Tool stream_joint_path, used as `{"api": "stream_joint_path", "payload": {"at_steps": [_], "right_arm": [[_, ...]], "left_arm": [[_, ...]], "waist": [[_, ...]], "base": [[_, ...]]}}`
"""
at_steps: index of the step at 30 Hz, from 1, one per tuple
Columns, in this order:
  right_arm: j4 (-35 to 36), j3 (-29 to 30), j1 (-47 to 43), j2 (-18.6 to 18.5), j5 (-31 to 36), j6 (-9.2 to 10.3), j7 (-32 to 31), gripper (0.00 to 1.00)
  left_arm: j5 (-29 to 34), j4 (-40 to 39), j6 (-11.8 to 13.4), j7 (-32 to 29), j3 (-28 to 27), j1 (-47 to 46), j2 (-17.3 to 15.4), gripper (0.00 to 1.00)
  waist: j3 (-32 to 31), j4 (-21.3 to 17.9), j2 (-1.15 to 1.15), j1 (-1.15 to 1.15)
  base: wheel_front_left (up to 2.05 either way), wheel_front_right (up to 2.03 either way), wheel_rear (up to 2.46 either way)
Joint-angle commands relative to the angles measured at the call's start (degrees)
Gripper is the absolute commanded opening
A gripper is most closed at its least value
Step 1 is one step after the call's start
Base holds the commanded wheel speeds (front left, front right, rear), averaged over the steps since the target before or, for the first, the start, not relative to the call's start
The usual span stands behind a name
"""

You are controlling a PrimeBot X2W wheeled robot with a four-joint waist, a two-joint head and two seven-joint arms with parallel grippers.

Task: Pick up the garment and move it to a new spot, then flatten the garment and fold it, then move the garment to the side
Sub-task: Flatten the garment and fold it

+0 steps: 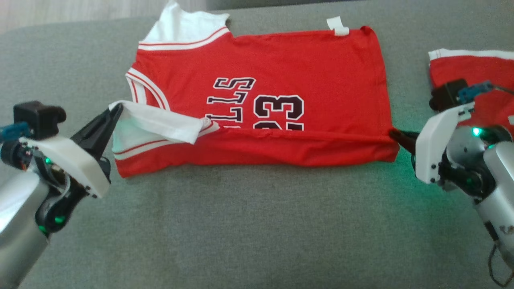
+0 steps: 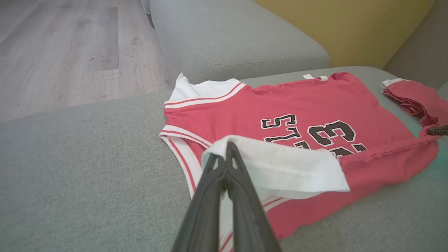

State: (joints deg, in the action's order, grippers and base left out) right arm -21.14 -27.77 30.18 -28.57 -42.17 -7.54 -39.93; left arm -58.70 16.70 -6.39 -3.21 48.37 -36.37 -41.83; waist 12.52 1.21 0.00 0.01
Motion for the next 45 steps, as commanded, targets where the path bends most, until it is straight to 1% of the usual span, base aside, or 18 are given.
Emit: {"api": "stream_joint_path", "payload": {"at_steps": [1, 8, 15, 16, 17, 18, 20, 23, 26, 27, 28, 29, 31, 32, 33, 37, 41, 45], "right_arm": [[1.4, -0.2, 2.0, -0.3, 0.6, 0.05, -0.2, 0.00], [-0.7, -1.7, 5.9, 0.6, 2.5, 0.05, 1.4, 0.00], [-3.0, -3.9, 9.7, 1.1, 3.2, 0.05, 4.2, 0.00], [-3.4, -4.2, 10.5, 1.2, 3.7, 0.05, 5.2, 0.31], [-3.9, -4.4, 11.2, 1.3, 4.3, 0.05, 6.1, 1.00], [-4.4, -4.5, 12.0, 1.5, 4.9, 0.05, 7.2, 1.00], [-6.5, -2.8, 14.7, 2.9, 6.7, 0.05, 12.7, 1.00], [-8.2, -1.2, 16.7, 4.5, 8.9, 0.05, 19.2, 1.00], [-9.6, 2.2, 17.7, 6.5, 10.5, 0.05, 27.7, 1.00], [-9.9, 3.8, 17.7, 7.3, 11.0, 0.05, 30.9, 1.00], [-9.9, 3.8, 17.7, 7.3, 11.0, 0.05, 30.9, 1.00], [-10.0, 5.5, 17.6, 8.4, 11.3, 0.05, 34.0, 1.00], [-9.6, 9.7, 16.9, 11.1, 11.2, 0.05, 40.7, 1.00], [-8.9, 12.8, 15.6, 13.5, 12.4, 0.05, 45.8, 1.00], [-8.5, 14.4, 14.7, 14.6, 13.1, 0.05, 47.9, 1.00], [-6.4, 18.3, 9.6, 18.3, 19.2, 0.05, 52.4, 1.00], [-4.3, 21.1, 2.5, 22.0, 26.5, 0.05, 54.1, 1.00], [-1.5, 24.5, -4.7, 24.5, 30.9, 0.05, 54.8, 1.00]], "left_arm": [[0.5, -0.2, -0.4, -0.2, -2.5, -3.7, -2.3, 0.00], [1.4, 2.9, -1.0, -2.6, 0.6, -8.8, -1.7, 0.00], [1.5, 4.8, -1.1, -2.8, 4.2, -14.5, -0.8, 0.00], [1.5, 5.5, -1.1, -2.8, 4.6, -15.2, -0.5, 0.00], [1.6, 6.5, -1.1, -2.5, 4.8, -16.1, -0.2, 0.25], [2.0, 7.5, -1.1, -1.9, 5.0, -17.0, 0.3, 1.00], [2.7, 11.4, -1.0, 1.6, 4.1, -19.6, 2.3, 1.00], [3.6, 15.1, 0.7, 8.8, 1.5, -21.7, 4.8, 1.00], [3.7, 17.7, 2.6, 15.7, -1.5, -22.3, 6.9, 1.00], [3.9, 18.1, 3.3, 16.9, -2.8, -22.2, 7.4, 1.00], [3.9, 18.1, 3.3, 16.9, -2.8, -22.2, 7.4, 1.00], [4.1, 18.0, 3.7, 17.6, -4.0, -21.8, 7.8, 1.00], [5.1, 16.0, 4.8, 18.1, -8.4, -20.5, 8.7, 1.00], [9.0, 11.0, 5.9, 18.2, -14.7, -17.4, 9.4, 1.00], [10.9, 8.3, 6.9, 18.2, -18.5, -15.0, 10.2, 1.00], [19.3, -1.1, 8.6, 18.2, -29.9, -3.0, 15.1, 1.00], [25.8, -5.5, 8.1, 18.2, -34.6, 7.9, 20.5, 1.00], [30.0, -6.2, 7.1, 18.2, -37.4, 16.0, 25.9, 1.00]], "waist": [[1.0, -0.4, 0.00, -0.01], [3.8, -0.8, 0.00, -0.01], [6.1, -0.8, 0.00, -0.01], [6.4, -0.9, 0.00, -0.01], [6.6, -0.9, 0.00, -0.01], [6.7, -1.0, 0.00, -0.01], [7.2, -1.2, 0.00, -0.01], [7.0, -1.3, 0.00, -0.01], [5.8, -1.4, 0.00, -0.01], [5.3, -1.5, 0.00, -0.01], [5.3, -1.5, 0.00, -0.01], [4.8, -1.6, 0.00, -0.01], [3.8, -1.7, 0.00, -0.01], [2.6, -1.8, 0.00, -0.01], [1.9, -1.9, 0.00, -0.01], [-0.3, -2.1, 0.00, -0.01], [-2.5, -2.2, 0.00, -0.01], [-4.4, -1.8, 0.00, -0.01]], "base": [[0.00, 0.00, 0.00], [0.00, 0.00, 0.00], [0.00, 0.00, 0.00], [0.00, 0.00, 0.00], [0.00, 0.00, 0.00], [0.00, 0.00, 0.00], [0.00, 0.00, 0.00], [0.00, 0.00, 0.00], [0.00, 0.00, 0.00], [0.00, 0.00, 0.00], [0.00, 0.00, 0.00], [0.00, 0.00, 0.00], [0.00, 0.00, 0.00], [0.00, 0.00, 0.00], [0.00, 0.00, 0.00], [0.00, 0.00, 0.00], [0.00, 0.00, 0.00], [0.00, 0.00, 0.00]]}}
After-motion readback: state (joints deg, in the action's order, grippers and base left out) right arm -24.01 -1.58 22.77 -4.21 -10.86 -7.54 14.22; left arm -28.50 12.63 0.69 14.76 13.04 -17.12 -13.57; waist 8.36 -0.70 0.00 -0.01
